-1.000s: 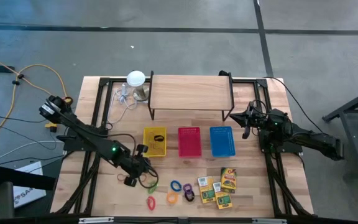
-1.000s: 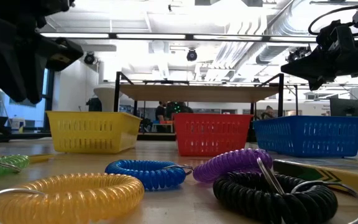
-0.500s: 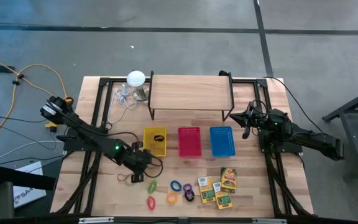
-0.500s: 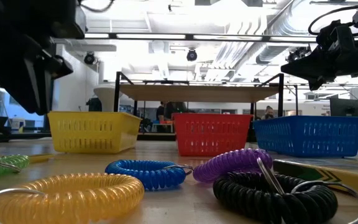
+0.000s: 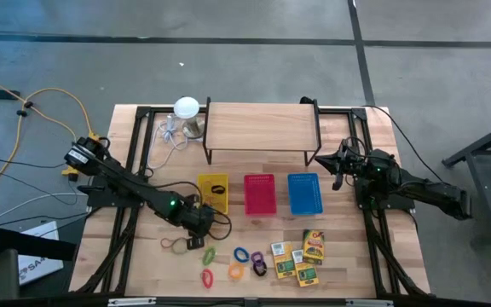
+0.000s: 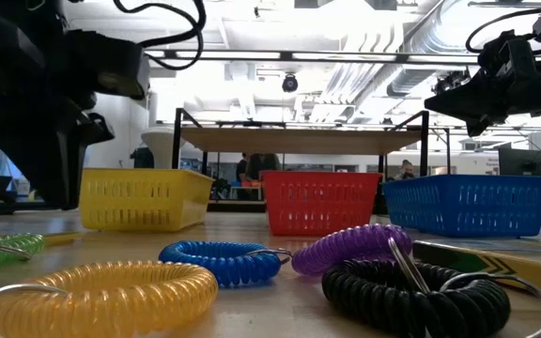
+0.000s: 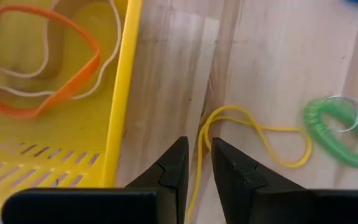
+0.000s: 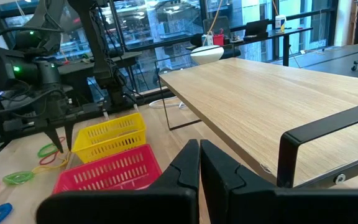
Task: Pick & Place Office Desk Supplies
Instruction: Put the yellow rubber band into the yellow bin
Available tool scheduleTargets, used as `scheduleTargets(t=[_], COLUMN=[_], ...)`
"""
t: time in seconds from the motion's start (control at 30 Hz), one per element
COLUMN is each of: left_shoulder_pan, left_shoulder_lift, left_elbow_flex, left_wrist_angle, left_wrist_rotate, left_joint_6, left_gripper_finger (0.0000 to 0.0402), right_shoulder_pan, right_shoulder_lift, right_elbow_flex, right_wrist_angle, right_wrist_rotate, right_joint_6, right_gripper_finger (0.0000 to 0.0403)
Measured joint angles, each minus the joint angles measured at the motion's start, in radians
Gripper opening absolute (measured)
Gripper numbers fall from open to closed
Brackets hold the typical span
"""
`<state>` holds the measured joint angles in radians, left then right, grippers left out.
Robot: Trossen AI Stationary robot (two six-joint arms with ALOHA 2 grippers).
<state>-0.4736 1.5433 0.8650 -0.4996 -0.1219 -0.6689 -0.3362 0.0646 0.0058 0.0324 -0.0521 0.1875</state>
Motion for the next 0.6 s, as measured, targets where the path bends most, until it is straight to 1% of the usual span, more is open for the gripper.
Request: scheduleTargets(t=[0.33, 0.6], left_shoulder_pan=[-0.027, -0.029], left_shoulder_lift=[0.013, 0.038], left_elbow_flex=[0.006, 0.006], left_wrist_angle=[0.016, 0.033], left_wrist_rotate=[-0.006, -0.007], left_joint_6=[0.007, -0.009], left_gripper_finger=[0.0065, 0.0065], right_shoulder_pan=[0.000, 0.000], right_shoulder_lift=[0.000, 0.000], right_elbow_flex=[0.000, 0.000], right_wrist_angle=[0.000, 0.000], right_wrist_rotate=[-0.002, -0.002], right_joint_6=[0.000, 0.000], right_gripper_finger=[0.0002, 0.0002])
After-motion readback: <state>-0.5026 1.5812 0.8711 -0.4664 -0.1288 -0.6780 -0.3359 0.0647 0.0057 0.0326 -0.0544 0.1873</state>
